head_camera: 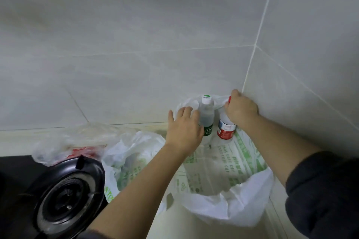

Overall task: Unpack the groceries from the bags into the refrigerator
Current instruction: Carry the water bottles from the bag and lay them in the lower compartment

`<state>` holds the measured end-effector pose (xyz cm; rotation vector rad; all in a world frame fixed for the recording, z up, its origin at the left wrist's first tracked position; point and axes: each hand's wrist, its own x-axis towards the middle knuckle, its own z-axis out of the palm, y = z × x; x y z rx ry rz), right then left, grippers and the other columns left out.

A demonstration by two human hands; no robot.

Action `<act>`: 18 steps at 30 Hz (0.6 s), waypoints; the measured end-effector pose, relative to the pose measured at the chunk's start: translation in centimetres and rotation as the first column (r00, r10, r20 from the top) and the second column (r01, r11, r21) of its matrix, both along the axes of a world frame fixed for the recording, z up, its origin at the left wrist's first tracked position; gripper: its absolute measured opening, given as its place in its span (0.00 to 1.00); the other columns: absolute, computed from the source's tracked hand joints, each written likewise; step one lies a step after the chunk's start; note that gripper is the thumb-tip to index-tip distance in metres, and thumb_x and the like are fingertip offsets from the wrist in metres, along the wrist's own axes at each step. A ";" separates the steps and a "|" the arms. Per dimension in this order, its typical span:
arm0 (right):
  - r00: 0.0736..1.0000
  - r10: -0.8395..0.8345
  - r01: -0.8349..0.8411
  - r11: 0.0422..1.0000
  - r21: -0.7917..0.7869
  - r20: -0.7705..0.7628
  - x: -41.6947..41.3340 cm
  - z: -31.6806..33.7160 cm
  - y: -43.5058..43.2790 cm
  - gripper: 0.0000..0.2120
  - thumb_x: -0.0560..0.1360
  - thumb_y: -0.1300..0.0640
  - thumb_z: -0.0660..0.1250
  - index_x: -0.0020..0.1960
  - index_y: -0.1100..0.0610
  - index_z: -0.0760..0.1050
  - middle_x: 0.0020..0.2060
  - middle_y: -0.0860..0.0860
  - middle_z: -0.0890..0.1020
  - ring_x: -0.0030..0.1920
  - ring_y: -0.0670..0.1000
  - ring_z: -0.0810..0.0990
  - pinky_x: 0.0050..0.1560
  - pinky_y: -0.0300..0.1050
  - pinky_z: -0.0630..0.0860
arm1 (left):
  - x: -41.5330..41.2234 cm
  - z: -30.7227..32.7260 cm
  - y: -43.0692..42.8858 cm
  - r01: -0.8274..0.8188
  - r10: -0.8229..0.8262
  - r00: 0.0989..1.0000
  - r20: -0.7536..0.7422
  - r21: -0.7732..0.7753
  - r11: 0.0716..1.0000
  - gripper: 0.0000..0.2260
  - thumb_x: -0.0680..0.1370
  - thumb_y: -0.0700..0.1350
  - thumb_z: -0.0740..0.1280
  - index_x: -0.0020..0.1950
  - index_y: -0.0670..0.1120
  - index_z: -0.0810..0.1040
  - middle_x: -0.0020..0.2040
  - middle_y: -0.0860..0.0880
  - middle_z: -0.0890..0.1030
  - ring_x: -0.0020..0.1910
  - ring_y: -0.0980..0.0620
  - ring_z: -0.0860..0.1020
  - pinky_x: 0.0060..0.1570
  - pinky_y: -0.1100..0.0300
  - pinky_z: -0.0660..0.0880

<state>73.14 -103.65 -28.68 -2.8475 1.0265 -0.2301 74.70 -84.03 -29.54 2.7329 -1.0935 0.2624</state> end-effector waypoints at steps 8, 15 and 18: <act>0.989 0.084 -0.079 0.996 -0.039 0.121 0.0 -2.0 -0.9 0.11 0.80 0.57 0.58 0.61 0.60 0.64 0.53 0.60 0.77 0.53 0.63 0.78 0.42 0.49 0.65 | 3.0 -0.2 -5.4 -0.057 0.058 0.994 0.091 -0.004 0.998 0.15 0.81 0.50 0.55 0.64 0.45 0.68 0.57 0.47 0.74 0.55 0.46 0.72 0.52 0.52 0.66; 0.990 0.078 -0.065 0.992 -0.112 0.117 0.6 -2.8 -1.1 0.15 0.80 0.59 0.58 0.65 0.62 0.64 0.52 0.59 0.77 0.55 0.60 0.77 0.40 0.49 0.63 | 5.4 0.0 -7.9 -0.094 0.096 0.991 0.091 -0.027 0.995 0.15 0.81 0.54 0.56 0.60 0.44 0.66 0.53 0.46 0.75 0.50 0.44 0.77 0.43 0.53 0.65; 0.989 0.074 -0.055 0.989 -0.139 0.130 0.7 -3.0 -1.4 0.16 0.79 0.59 0.58 0.66 0.62 0.64 0.52 0.58 0.78 0.54 0.60 0.77 0.40 0.49 0.63 | 6.1 0.0 -9.1 -0.095 0.096 0.995 0.040 -0.022 0.995 0.14 0.80 0.54 0.57 0.59 0.45 0.66 0.53 0.46 0.76 0.49 0.42 0.77 0.41 0.54 0.66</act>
